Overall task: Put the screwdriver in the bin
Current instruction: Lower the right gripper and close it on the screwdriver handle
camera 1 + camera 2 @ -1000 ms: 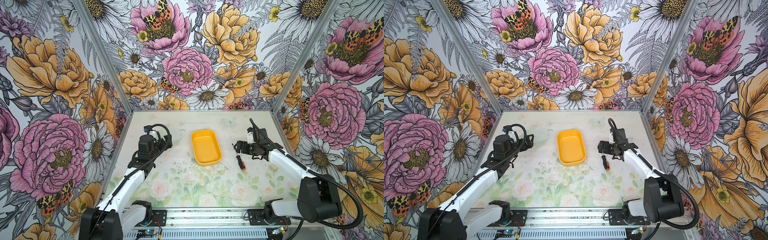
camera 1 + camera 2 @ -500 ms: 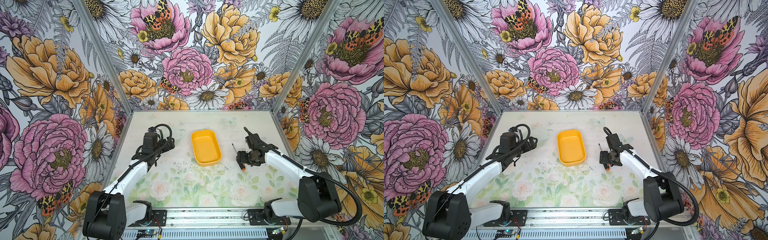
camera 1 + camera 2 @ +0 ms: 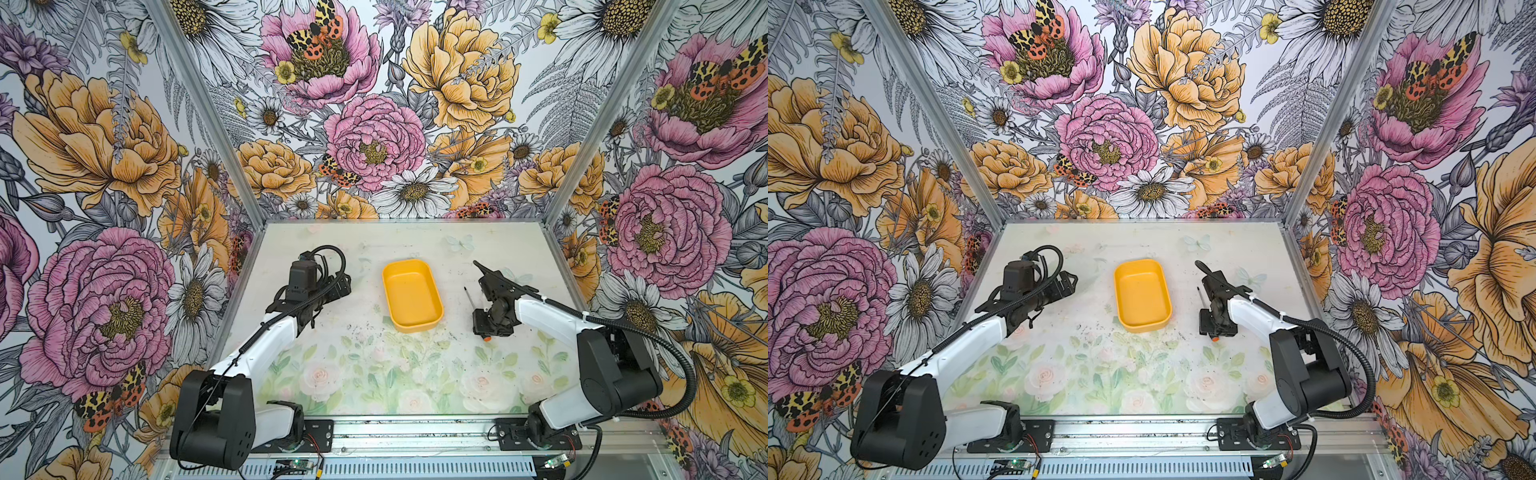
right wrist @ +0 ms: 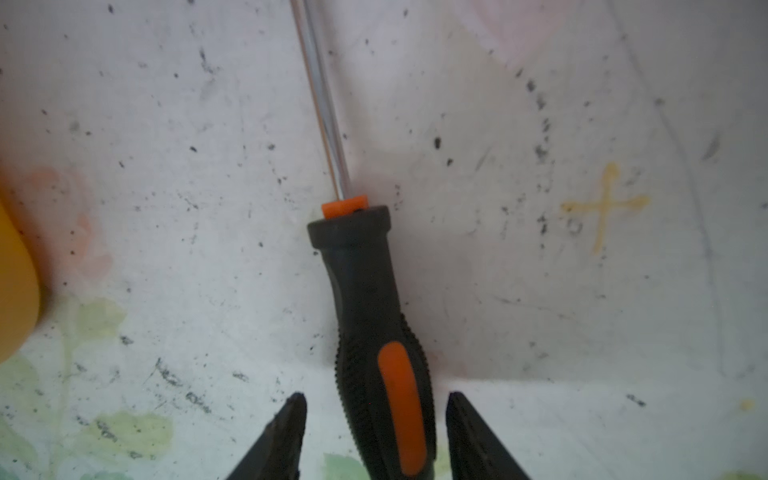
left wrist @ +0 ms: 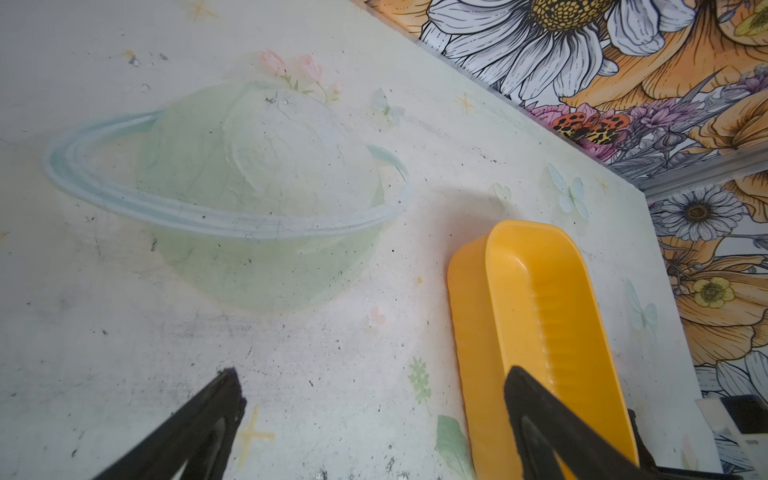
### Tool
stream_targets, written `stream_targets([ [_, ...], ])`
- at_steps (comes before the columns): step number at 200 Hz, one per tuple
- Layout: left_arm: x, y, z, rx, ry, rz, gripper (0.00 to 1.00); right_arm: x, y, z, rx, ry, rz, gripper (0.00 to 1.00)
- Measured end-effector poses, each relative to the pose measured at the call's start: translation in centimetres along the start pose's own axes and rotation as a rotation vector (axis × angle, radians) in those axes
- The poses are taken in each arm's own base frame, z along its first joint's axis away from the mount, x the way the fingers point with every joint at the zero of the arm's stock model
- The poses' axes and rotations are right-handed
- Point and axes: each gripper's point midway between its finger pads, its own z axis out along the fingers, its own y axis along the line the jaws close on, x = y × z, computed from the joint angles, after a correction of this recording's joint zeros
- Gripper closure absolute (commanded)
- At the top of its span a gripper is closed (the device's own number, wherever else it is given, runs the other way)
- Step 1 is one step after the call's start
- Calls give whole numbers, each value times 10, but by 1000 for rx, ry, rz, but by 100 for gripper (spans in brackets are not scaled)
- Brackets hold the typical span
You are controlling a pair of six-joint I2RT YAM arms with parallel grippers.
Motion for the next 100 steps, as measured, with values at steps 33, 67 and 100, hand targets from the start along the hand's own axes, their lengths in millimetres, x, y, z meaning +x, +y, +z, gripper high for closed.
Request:
stream_targets([
  [33, 0, -1, 0, 3, 2, 0, 1, -7, -1, -3, 14, -20, -1, 44],
  [67, 2, -3, 0, 16, 9, 2, 1, -11, -2, 3, 35, -5, -9, 46],
  [100, 3, -3, 0, 17, 13, 1, 1, -9, -6, 10, 56, 18, -19, 54],
])
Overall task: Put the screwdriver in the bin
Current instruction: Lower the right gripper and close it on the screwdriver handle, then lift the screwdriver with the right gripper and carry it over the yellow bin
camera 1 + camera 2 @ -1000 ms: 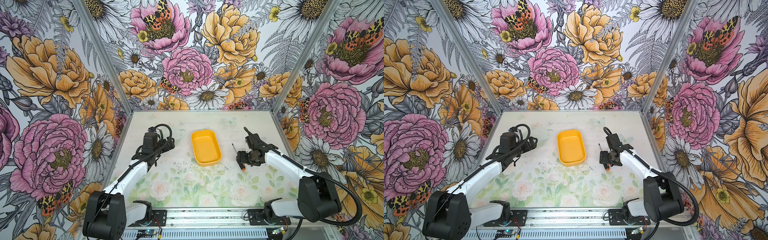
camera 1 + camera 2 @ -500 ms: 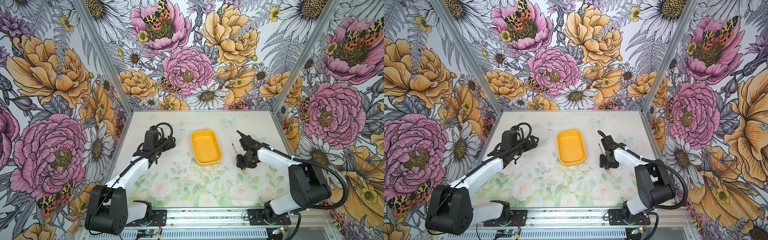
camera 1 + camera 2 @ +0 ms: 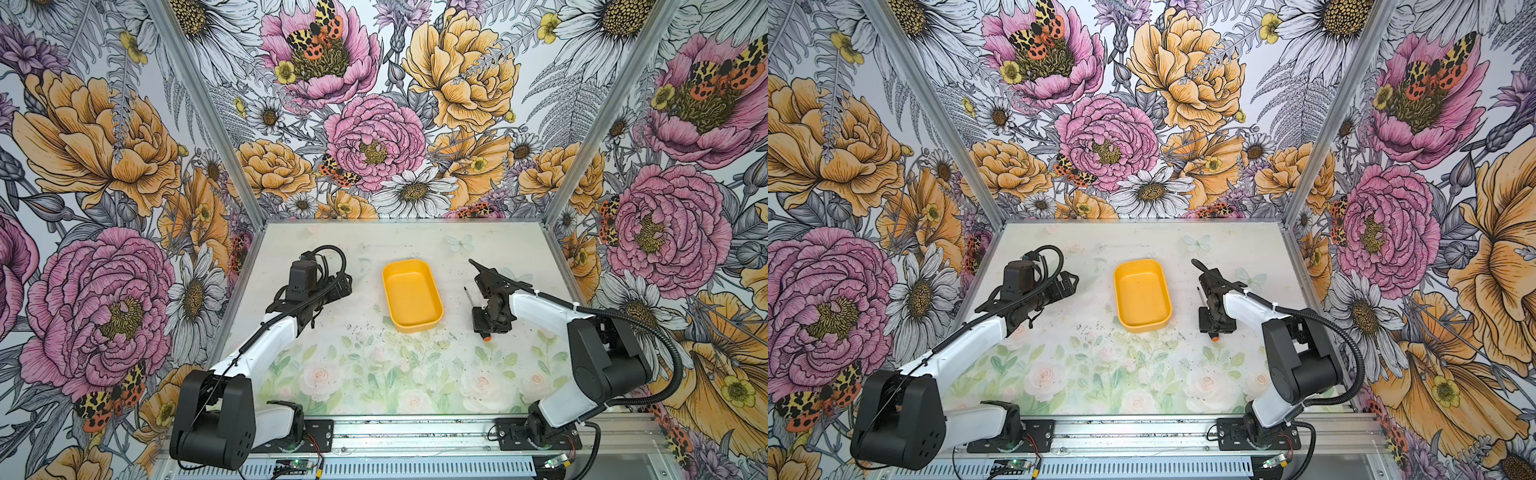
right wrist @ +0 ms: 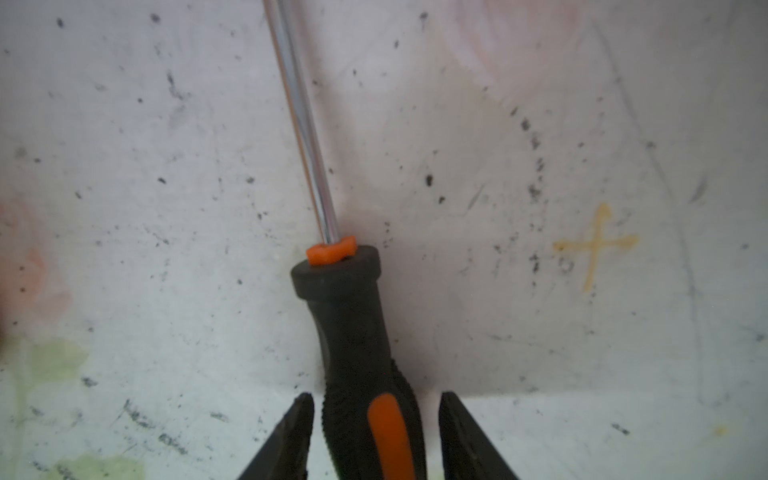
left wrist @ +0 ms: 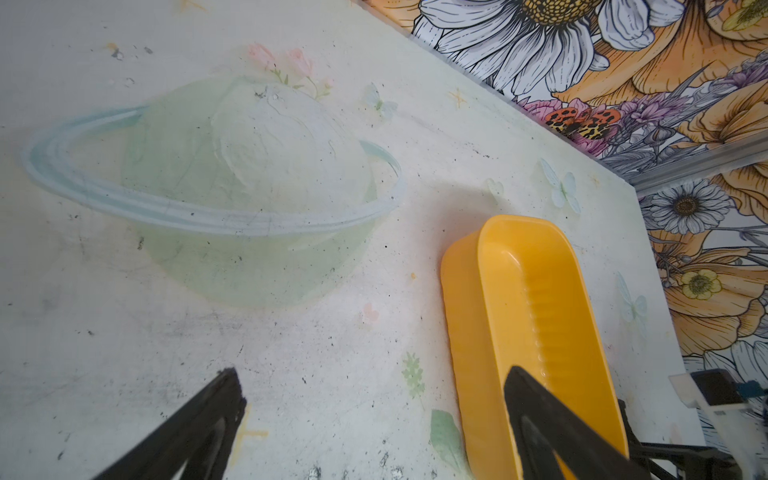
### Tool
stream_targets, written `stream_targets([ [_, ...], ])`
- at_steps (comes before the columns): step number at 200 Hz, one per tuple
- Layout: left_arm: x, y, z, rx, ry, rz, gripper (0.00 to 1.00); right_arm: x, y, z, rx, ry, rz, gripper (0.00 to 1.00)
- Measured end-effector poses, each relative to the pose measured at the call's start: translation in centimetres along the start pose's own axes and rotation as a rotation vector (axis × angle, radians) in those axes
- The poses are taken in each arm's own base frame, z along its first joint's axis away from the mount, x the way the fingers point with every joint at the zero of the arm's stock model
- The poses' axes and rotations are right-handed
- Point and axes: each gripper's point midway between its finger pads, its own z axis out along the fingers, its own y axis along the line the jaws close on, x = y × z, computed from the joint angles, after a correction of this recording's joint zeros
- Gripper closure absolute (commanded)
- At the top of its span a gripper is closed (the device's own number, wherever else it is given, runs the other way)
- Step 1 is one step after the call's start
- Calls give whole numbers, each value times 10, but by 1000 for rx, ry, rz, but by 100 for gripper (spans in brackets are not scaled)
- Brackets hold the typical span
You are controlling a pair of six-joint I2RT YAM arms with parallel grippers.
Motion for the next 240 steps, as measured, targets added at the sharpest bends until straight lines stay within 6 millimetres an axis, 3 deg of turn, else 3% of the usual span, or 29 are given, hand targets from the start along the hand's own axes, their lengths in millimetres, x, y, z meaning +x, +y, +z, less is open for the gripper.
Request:
stream_targets([
  [13, 1, 0, 0, -2, 3, -1, 1, 0, 0, 0, 2, 1, -3, 63],
  [49, 1, 1, 0, -2, 4, 0, 1, 0, 0, 0, 4, 0, -16, 100],
  [114, 1, 1, -3, -4, 5, 2, 1, 0, 7, -2, -45, 8, -9, 100],
  [140, -3, -1, -8, 4, -11, 3, 1, -5, 17, -15, -141, -8, 29, 100],
  [164, -3, -4, -9, 20, -9, 2, 1, -36, 30, -48, -256, -96, 80, 100],
  [189, -2, -8, -9, 47, -3, 1, 1, -81, 48, -105, -356, -259, 91, 100],
  [213, -1, -12, -9, 70, 1, 0, 1, -112, 89, -168, -404, -440, 13, 100],
  [240, -2, -13, -9, 83, 0, -1, 1, -122, 137, -219, -440, -580, -37, 100],
])
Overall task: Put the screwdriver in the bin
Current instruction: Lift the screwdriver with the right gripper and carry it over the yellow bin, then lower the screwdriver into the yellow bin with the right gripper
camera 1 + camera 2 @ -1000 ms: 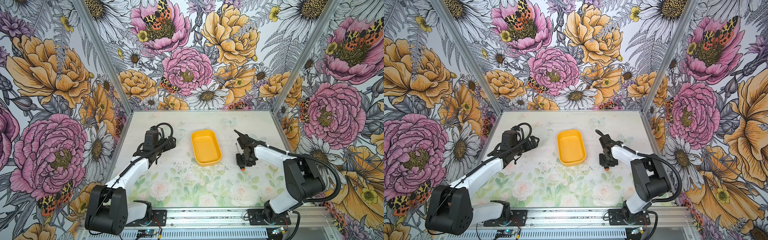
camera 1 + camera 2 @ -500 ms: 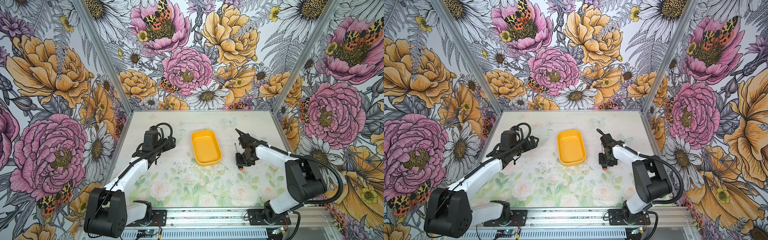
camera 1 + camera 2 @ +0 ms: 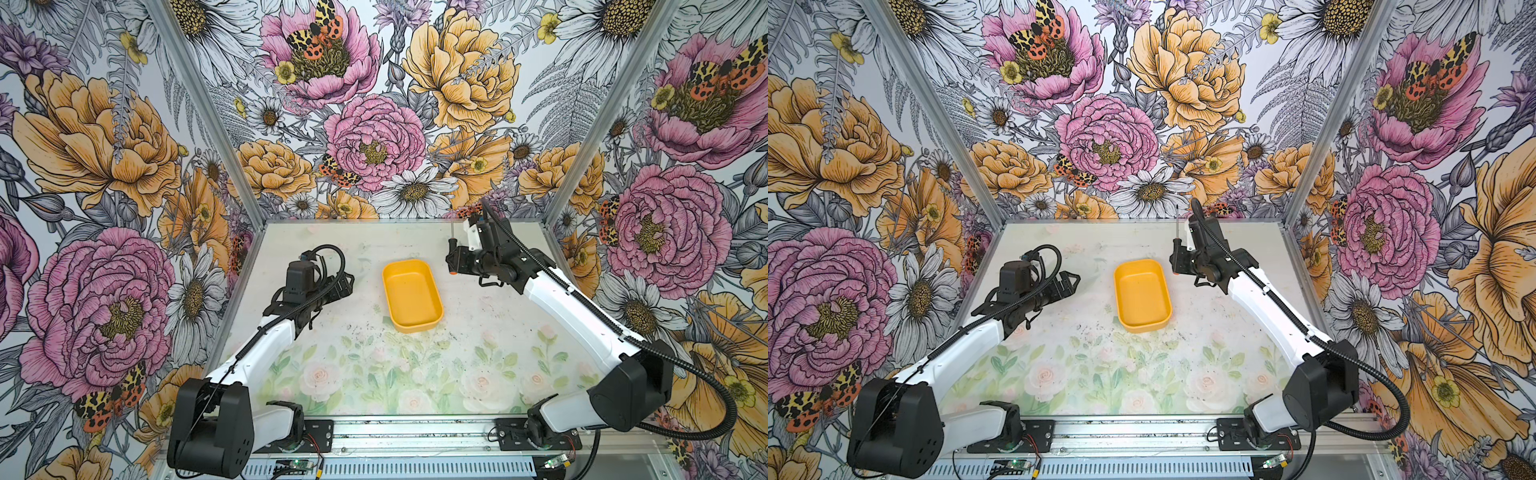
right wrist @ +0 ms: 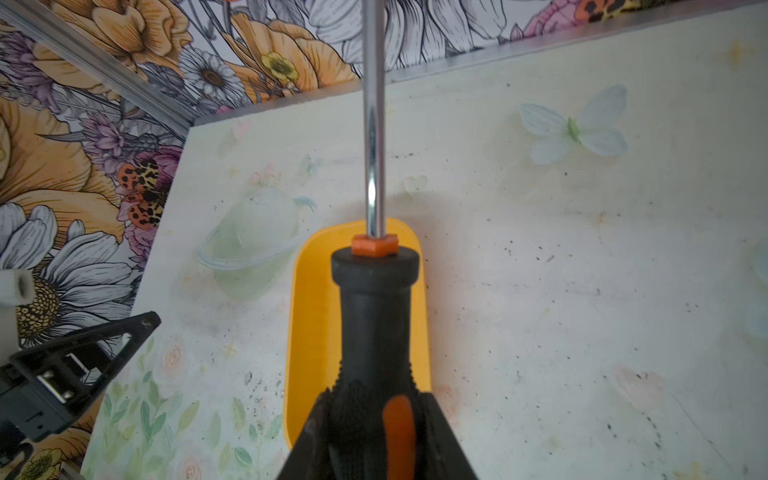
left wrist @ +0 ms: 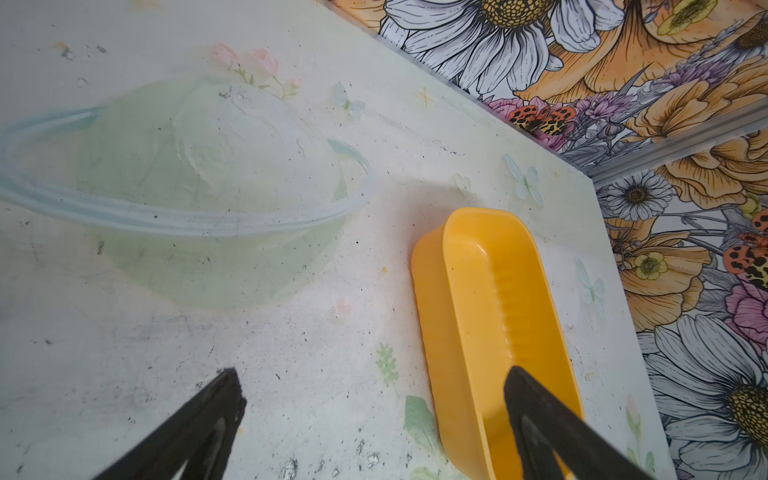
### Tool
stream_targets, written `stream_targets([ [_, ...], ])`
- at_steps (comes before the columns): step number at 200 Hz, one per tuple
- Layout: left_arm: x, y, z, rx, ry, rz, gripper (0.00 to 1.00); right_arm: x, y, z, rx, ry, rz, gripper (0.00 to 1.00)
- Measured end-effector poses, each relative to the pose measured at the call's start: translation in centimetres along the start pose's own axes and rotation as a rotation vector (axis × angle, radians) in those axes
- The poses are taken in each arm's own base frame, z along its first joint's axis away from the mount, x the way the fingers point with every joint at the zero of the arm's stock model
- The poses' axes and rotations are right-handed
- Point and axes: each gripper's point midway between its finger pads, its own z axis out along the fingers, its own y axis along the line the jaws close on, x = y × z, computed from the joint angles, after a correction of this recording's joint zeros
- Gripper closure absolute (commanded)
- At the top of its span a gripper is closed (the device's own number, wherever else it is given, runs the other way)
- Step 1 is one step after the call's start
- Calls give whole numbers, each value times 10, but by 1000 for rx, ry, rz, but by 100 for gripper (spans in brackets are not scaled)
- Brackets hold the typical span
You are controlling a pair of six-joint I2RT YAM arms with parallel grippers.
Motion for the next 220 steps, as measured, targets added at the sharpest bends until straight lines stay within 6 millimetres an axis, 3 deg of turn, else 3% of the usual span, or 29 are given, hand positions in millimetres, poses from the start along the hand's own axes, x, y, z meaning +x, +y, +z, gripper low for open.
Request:
stream_targets([
  [16, -1, 1, 0, 0, -1, -2, 1, -2, 23, 1, 1, -35, -7, 100],
  [36, 0, 2, 0, -1, -1, -3, 1, 8, 41, 21, 26, -24, -13, 100],
  [73, 2, 4, 0, -4, -1, -6, 1, 58, 42, 78, 112, 103, -26, 100],
  [100, 3, 5, 0, -5, 1, -6, 1, 91, 39, 102, 151, 190, -40, 100],
  [139, 3, 5, 0, -6, 2, -7, 1, 113, 35, 106, 165, 241, -47, 100],
  [220, 2, 8, 2, -10, 0, -11, 1, 156, 8, 113, 222, 345, -42, 100],
])
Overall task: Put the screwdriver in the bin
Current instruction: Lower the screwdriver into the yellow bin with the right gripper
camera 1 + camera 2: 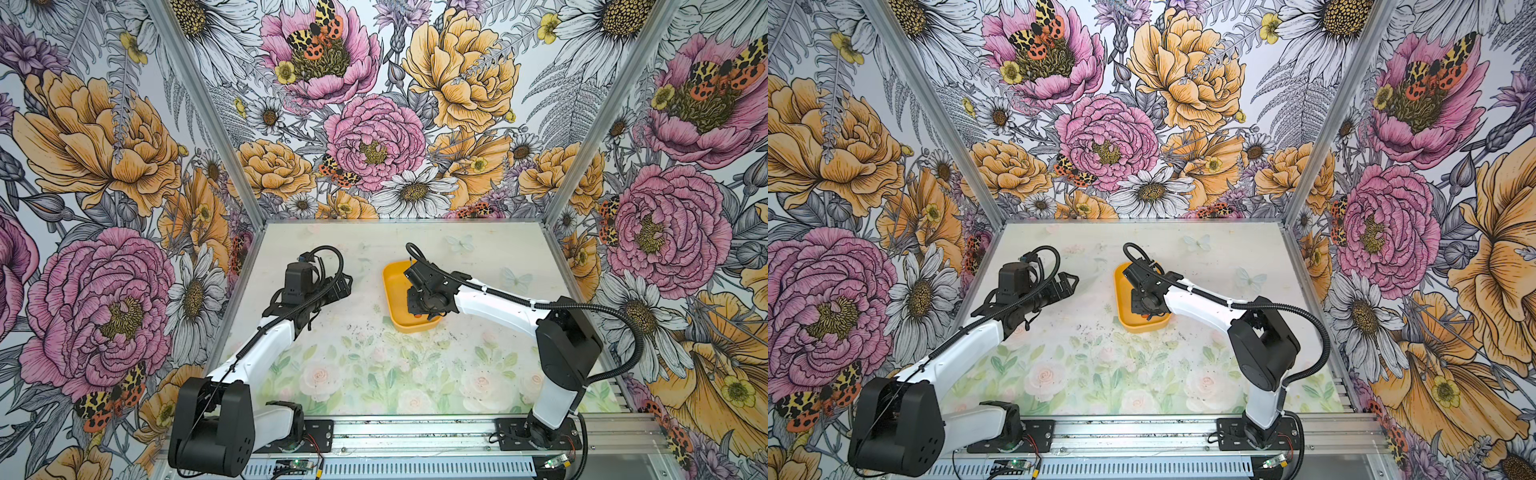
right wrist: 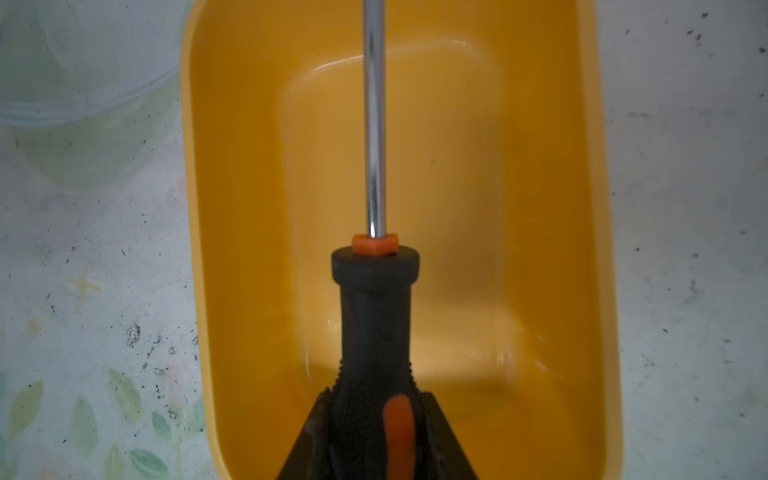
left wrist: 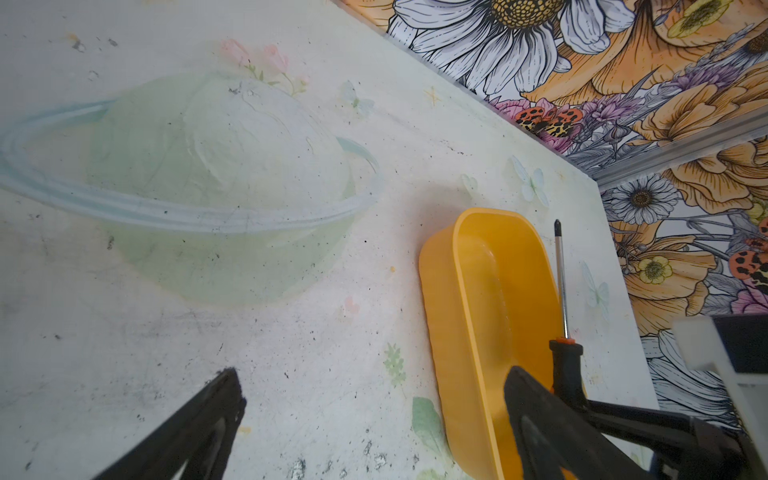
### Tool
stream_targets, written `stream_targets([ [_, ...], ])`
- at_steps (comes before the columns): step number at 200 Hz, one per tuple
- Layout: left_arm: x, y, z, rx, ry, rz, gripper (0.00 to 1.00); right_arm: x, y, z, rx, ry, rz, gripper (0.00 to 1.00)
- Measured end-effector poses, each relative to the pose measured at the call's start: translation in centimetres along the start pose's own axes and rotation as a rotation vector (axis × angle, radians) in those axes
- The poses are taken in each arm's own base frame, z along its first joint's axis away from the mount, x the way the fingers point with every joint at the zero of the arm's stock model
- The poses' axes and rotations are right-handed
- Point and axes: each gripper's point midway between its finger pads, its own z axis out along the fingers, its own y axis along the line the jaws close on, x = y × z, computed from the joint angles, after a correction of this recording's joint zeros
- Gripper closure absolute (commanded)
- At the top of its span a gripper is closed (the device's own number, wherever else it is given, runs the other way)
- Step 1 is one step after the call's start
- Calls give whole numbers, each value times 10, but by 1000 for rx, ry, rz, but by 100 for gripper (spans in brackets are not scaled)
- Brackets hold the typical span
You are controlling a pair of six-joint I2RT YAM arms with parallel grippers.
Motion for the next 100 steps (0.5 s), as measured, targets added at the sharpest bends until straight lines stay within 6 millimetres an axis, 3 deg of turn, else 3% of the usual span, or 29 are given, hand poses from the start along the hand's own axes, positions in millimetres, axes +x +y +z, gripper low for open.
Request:
stream_targets([
  [100, -2, -2, 0, 8, -6, 2, 1, 19, -6, 33, 39, 86, -9, 100],
])
